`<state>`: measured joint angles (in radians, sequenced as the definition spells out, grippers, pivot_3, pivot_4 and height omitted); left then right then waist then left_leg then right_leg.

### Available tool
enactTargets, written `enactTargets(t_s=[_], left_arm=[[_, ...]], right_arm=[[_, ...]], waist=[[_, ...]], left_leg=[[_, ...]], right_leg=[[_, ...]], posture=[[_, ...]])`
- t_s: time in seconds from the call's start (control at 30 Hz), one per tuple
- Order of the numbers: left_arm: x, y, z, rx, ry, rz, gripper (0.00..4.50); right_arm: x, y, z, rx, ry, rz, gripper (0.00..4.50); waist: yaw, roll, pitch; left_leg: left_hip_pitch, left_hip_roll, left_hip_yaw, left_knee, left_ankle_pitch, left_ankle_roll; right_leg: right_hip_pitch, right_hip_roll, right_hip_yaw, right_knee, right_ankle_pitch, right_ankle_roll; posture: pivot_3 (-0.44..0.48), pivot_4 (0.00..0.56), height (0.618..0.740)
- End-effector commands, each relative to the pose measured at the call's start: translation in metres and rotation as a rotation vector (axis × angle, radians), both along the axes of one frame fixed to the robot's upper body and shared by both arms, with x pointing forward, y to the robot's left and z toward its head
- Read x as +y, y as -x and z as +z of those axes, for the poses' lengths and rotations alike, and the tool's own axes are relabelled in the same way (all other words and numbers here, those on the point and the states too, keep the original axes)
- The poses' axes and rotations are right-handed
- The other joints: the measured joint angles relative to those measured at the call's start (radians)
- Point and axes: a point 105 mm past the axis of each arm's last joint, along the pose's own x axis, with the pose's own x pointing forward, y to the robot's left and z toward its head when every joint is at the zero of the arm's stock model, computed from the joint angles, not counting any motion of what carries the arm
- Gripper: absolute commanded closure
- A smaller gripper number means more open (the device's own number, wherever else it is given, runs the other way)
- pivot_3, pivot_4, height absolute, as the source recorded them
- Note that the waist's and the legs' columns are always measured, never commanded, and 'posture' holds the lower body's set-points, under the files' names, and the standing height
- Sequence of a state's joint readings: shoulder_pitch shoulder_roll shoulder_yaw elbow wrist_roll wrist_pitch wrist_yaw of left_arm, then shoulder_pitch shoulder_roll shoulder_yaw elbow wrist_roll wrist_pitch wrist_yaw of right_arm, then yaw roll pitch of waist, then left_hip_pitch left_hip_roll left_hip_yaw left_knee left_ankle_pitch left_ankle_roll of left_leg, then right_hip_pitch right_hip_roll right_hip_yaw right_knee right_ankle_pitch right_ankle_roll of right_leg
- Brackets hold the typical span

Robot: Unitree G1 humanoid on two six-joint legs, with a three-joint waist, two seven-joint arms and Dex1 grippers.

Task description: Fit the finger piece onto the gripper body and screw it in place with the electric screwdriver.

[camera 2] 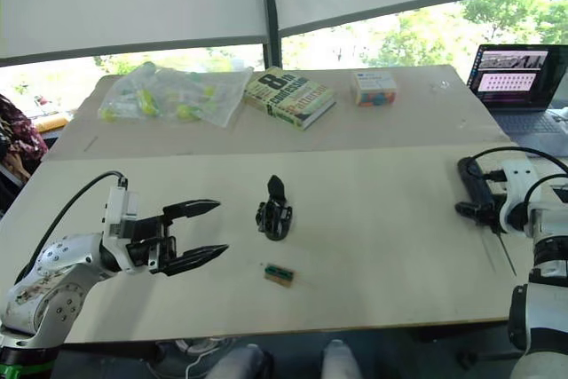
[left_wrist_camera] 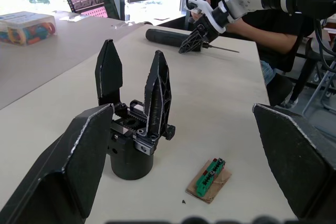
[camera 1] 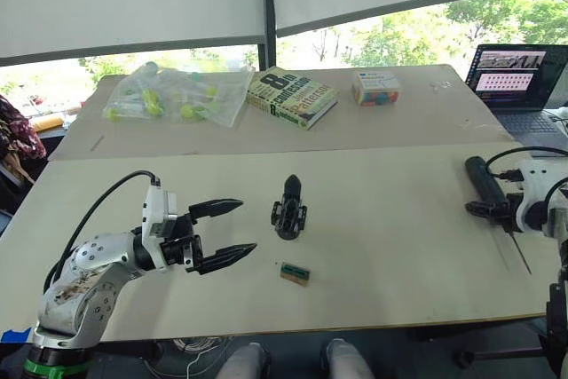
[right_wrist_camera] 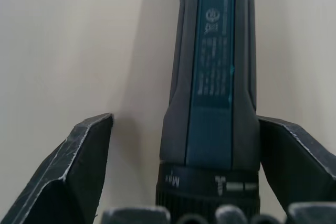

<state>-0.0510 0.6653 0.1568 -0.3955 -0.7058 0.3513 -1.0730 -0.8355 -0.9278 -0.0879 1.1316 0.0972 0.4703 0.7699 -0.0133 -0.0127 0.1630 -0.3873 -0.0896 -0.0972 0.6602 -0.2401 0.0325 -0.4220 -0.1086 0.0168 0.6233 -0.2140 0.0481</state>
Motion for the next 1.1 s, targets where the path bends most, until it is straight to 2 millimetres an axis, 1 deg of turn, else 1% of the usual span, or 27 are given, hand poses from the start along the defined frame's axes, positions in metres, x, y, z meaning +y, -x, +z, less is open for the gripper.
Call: enactTargets(t_s=[0.03,0.1,0.13,0.17,0.23,0.3,0.33,0.37,0.47,0.53,0.6,0.7,0.8,0.87,0.93,1.1], left_arm=[[0.001,0.005,0.008,-0.035,-0.009,-0.004,0.00],[0.001,0.006,0.006,-0.031,-0.012,-0.002,0.00],[0.002,0.006,0.005,-0.030,-0.014,-0.002,0.00],[0.002,0.005,0.005,-0.030,-0.015,-0.002,0.00],[0.003,0.005,0.004,-0.032,-0.018,-0.002,0.00],[0.004,0.005,0.003,-0.035,-0.023,-0.002,0.00],[0.005,0.005,0.001,-0.032,-0.027,-0.004,0.00],[0.006,0.006,0.000,-0.031,-0.030,-0.006,0.00],[0.009,0.008,-0.004,-0.036,-0.055,-0.024,0.00],[0.011,0.008,-0.006,-0.046,-0.063,-0.027,0.00],[0.012,0.009,-0.008,-0.046,-0.067,-0.032,0.00],[0.018,0.010,-0.015,-0.045,-0.094,-0.035,0.00],[0.022,0.010,-0.020,-0.047,-0.107,-0.033,0.00],[0.023,0.009,-0.021,-0.049,-0.109,-0.033,0.00],[0.023,0.008,-0.022,-0.048,-0.110,-0.029,0.00],[0.019,0.009,-0.023,-0.031,-0.093,-0.029,0.00]], right_arm=[[0.000,0.001,0.008,-0.009,-0.060,-0.001,1.46],[0.000,0.000,0.015,-0.041,-0.058,0.021,2.24],[0.003,-0.002,0.023,-0.080,-0.060,0.069,2.46],[0.007,-0.004,0.030,-0.115,-0.061,0.115,2.53],[0.013,-0.005,0.040,-0.168,-0.064,0.191,2.53],[0.033,-0.004,0.069,-0.300,-0.067,0.350,2.53],[0.042,0.000,0.079,-0.312,-0.065,0.402,2.53],[0.051,0.005,0.084,-0.313,-0.056,0.457,2.53],[0.087,0.032,0.085,-0.232,-0.021,0.618,2.53],[0.106,0.047,0.083,-0.189,-0.014,0.663,2.53],[0.119,0.060,0.076,-0.134,-0.004,0.686,2.53],[0.137,0.083,0.052,-0.016,0.047,0.741,2.53],[0.147,0.098,0.028,0.048,0.081,0.790,2.53],[0.149,0.102,0.019,0.063,0.094,0.805,2.53],[0.150,0.102,0.014,0.070,0.088,0.803,2.53],[0.154,0.096,-0.001,0.087,0.065,0.834,2.53]], waist=[[-0.001,0.000,0.000],[-0.002,0.000,0.000],[-0.002,0.000,0.000],[-0.003,0.000,0.000],[-0.005,0.001,0.001],[-0.004,0.002,0.001],[-0.003,0.004,0.003],[-0.006,0.010,0.006],[0.004,0.013,0.007],[0.008,0.013,0.008],[0.011,0.012,0.008],[0.020,0.012,0.008],[0.027,0.012,0.008],[0.026,0.010,0.009],[0.026,0.009,0.010],[0.019,0.008,0.010]], left_leg=[[0.000,0.000,0.000,0.000,0.000,0.000],[0.001,0.000,0.000,0.000,0.000,0.000],[0.001,0.000,0.000,0.000,0.000,0.000],[0.001,0.000,0.000,0.000,0.000,0.000],[0.001,0.000,0.000,0.000,0.000,0.000],[0.000,0.000,0.000,0.000,0.000,0.000],[0.000,0.000,0.000,0.000,0.000,0.000],[-0.001,0.000,0.000,0.000,0.000,0.000],[0.000,0.000,0.000,0.000,0.000,0.000],[-0.001,0.001,-0.001,0.000,0.000,-0.001],[-0.001,0.001,-0.001,0.001,-0.001,-0.001],[-0.001,0.000,-0.001,0.001,0.000,-0.001],[-0.001,0.000,0.000,0.001,-0.001,-0.001],[-0.001,0.000,0.000,0.001,-0.001,-0.001],[-0.001,0.000,0.000,0.001,-0.001,-0.001],[0.000,0.001,0.000,0.001,-0.001,-0.001]], right_leg=[[0.000,0.000,0.000,0.000,0.000,0.000],[0.000,0.000,0.000,0.001,0.000,0.000],[0.000,0.000,0.000,0.001,0.000,0.000],[0.000,0.000,0.000,0.001,0.000,0.000],[0.000,0.001,0.000,0.001,0.000,0.000],[-0.001,0.000,0.000,0.001,0.000,0.000],[-0.001,0.000,0.000,0.001,0.000,0.000],[-0.002,0.000,0.000,0.002,0.000,0.001],[-0.003,0.000,0.001,0.004,0.000,0.002],[-0.003,0.001,0.000,0.005,-0.001,0.002],[-0.003,0.000,0.000,0.004,0.000,0.002],[-0.002,-0.001,0.000,0.002,0.000,0.002],[-0.002,-0.001,0.000,0.002,-0.001,0.003],[-0.002,-0.001,0.000,0.002,-0.001,0.003],[-0.002,-0.001,-0.001,0.002,0.000,0.003],[-0.002,0.000,-0.001,0.002,0.000,0.002]], posture=[[0.000,0.150,0.740],[0.000,0.150,0.740],[0.000,0.150,0.740],[0.000,0.150,0.740],[0.000,0.150,0.740],[0.000,0.150,0.740],[0.000,0.150,0.740],[0.000,0.150,0.740],[0.000,0.150,0.740],[0.000,0.150,0.740],[0.000,0.150,0.740],[0.000,0.150,0.740],[0.000,0.150,0.740],[0.000,0.150,0.740],[0.000,0.150,0.740],[0.000,0.150,0.740]])
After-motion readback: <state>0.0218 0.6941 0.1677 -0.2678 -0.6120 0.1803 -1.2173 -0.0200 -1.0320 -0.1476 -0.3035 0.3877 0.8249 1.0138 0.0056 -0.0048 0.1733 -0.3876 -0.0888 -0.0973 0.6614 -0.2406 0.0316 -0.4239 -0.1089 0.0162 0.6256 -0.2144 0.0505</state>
